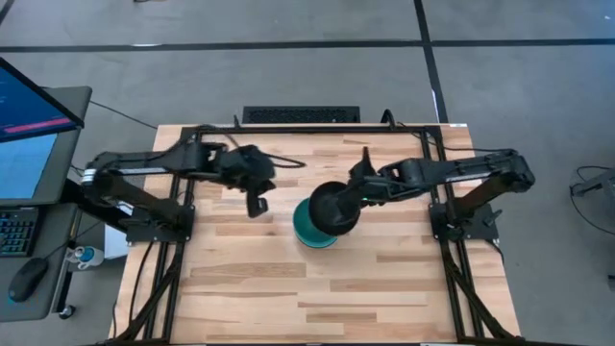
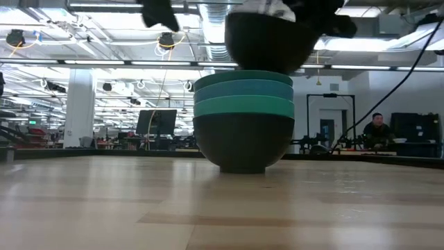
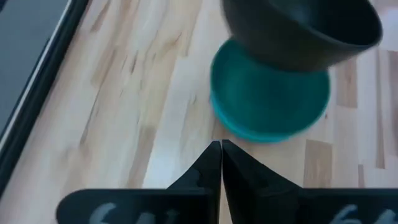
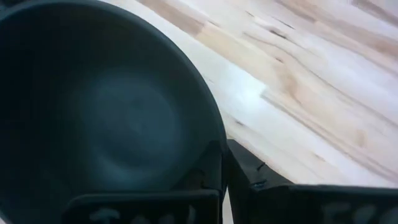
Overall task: Nest bowls inside each other
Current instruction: Stack the black bowl on top of the green bowl, then return to Home Position
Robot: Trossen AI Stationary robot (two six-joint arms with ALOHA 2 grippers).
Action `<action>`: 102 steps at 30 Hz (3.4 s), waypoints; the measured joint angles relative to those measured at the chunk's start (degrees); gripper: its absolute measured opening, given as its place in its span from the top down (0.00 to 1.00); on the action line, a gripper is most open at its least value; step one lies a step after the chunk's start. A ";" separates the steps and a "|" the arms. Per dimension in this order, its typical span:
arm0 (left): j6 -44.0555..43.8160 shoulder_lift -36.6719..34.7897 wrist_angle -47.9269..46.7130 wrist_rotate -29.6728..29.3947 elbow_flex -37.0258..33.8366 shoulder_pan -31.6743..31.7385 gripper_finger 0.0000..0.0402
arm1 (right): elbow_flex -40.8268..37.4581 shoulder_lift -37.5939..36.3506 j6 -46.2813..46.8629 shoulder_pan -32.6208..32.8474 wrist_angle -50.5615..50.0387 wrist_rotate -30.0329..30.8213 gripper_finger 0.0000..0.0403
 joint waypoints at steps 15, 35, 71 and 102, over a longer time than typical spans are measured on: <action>-6.49 -11.28 -0.71 -5.90 -11.47 -0.79 1.00 | 9.29 11.57 -5.69 -2.37 0.15 -6.64 0.94; -6.64 -11.24 2.35 -5.27 -14.88 -0.55 1.00 | 9.27 13.47 -4.18 -1.63 -0.35 -8.80 0.94; -8.04 -11.20 2.35 -4.63 -14.88 -0.55 1.00 | 8.50 19.16 -5.22 -0.42 -1.16 -11.67 0.76; 4.34 -23.04 32.60 7.13 -14.91 -6.22 1.00 | 11.61 -4.99 -23.67 10.92 2.92 26.87 0.47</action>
